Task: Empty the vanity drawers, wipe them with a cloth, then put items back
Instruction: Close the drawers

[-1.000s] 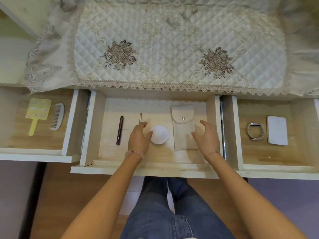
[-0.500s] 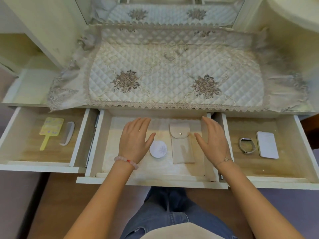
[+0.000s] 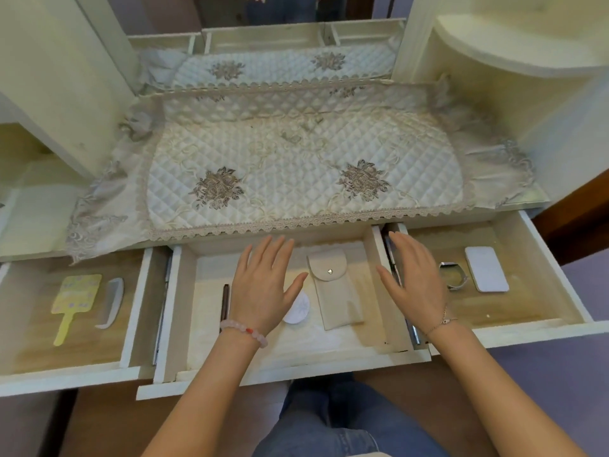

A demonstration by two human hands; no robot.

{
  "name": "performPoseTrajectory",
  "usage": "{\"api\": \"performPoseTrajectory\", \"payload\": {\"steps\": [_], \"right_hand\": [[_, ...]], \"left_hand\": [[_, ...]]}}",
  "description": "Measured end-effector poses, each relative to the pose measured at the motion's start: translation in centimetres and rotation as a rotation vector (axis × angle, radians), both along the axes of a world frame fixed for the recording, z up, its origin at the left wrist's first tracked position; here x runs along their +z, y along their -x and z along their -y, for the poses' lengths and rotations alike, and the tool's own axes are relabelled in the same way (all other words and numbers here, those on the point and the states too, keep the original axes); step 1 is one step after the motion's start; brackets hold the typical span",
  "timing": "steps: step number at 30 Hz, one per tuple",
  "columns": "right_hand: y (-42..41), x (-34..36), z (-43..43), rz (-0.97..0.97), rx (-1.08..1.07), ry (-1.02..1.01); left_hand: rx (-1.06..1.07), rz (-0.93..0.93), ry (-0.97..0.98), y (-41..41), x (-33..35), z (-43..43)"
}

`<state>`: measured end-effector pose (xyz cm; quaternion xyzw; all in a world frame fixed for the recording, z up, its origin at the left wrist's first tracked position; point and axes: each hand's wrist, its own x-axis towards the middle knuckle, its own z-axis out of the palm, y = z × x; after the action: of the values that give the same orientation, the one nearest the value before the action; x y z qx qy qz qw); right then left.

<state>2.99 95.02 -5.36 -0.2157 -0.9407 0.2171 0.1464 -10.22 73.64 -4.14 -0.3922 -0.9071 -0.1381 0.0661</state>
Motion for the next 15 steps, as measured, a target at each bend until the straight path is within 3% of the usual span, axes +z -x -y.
{"api": "performPoseTrajectory", "payload": {"steps": [15], "right_hand": [[-8.9,-0.2,-8.8,0.032,-0.263,0.056]], "left_hand": [[-0.268,0.014,0.075,-4.2,0.8,-13.0]]}}
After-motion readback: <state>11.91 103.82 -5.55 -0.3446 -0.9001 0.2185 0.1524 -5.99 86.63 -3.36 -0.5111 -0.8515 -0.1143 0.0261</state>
